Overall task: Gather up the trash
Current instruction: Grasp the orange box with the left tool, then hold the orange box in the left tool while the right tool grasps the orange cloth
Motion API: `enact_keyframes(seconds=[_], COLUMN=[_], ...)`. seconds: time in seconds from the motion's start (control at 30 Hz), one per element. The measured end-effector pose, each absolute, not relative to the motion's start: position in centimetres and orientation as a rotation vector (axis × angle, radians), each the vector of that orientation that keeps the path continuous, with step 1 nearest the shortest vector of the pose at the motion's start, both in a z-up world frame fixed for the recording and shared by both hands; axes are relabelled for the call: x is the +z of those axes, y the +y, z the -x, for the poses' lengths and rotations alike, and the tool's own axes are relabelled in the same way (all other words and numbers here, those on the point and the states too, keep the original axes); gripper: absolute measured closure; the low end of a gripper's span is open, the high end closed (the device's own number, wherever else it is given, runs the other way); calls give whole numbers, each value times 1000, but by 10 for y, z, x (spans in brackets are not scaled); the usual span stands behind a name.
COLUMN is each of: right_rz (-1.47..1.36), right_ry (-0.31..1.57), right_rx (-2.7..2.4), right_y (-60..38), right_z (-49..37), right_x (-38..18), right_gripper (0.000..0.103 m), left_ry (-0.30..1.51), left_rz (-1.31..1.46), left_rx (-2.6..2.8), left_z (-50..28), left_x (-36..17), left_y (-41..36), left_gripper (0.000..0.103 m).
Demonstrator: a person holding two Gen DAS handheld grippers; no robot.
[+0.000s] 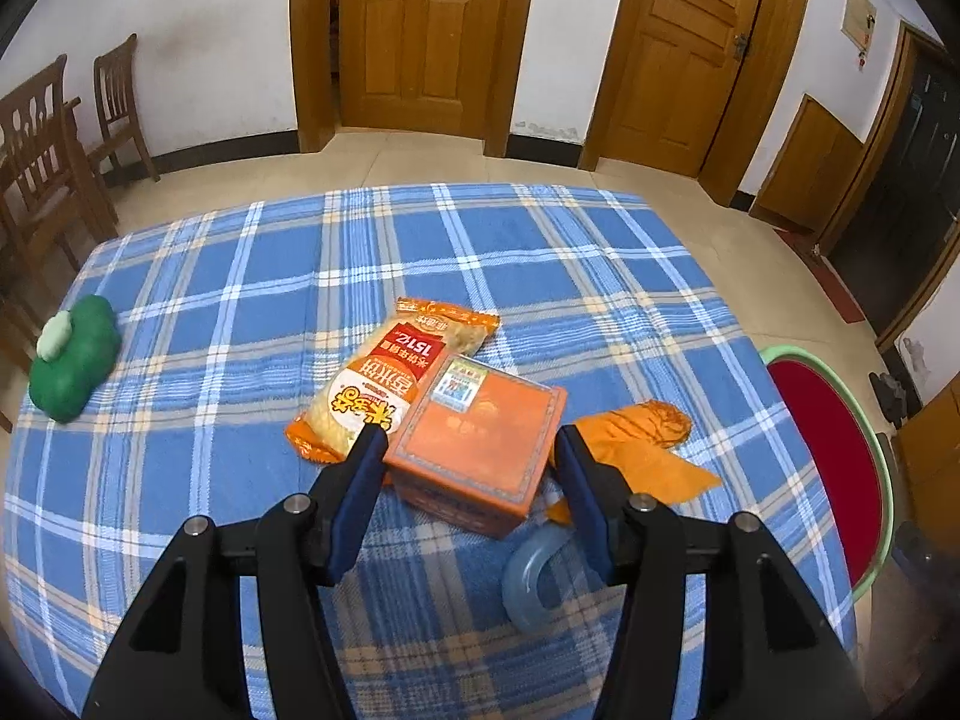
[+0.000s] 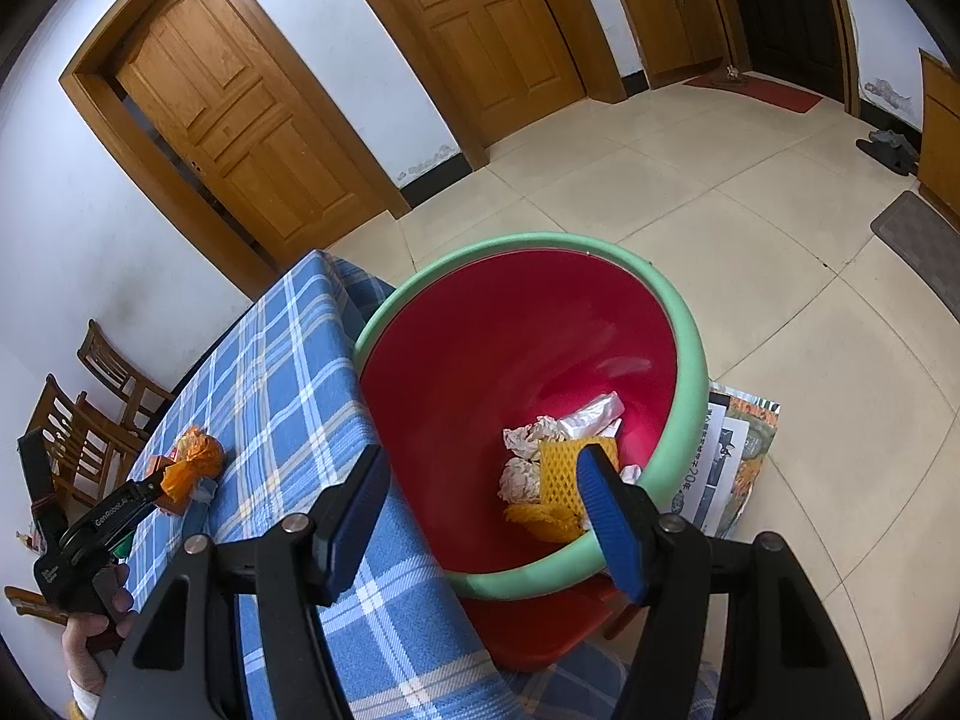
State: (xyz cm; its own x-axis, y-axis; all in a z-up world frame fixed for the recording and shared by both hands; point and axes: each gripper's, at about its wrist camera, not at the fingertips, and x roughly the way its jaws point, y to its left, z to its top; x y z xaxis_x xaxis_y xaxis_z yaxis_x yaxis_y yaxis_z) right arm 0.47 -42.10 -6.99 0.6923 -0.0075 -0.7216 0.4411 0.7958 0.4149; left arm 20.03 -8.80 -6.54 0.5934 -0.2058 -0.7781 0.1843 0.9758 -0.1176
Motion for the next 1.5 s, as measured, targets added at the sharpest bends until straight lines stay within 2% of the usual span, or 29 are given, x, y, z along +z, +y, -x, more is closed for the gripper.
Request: enact_keyframes(seconds=[0.2, 0.8, 1.5], right_rz=[-607, -521, -374], right_ry=[773, 746, 842], right_rx=[-263, -128, 66], right_y=[-418, -368, -268], right_z=[-6, -36, -122], right_x=[-69, -37, -38], right_gripper=[35, 35, 35], left_ry=[886, 803, 830], left_rz=[53, 160, 260], left_rx=[-251, -229, -105], left_z=[-199, -159, -153], left_x=[-65, -32, -48], left_y=[-84, -36, 33], left_gripper=[48, 49, 49])
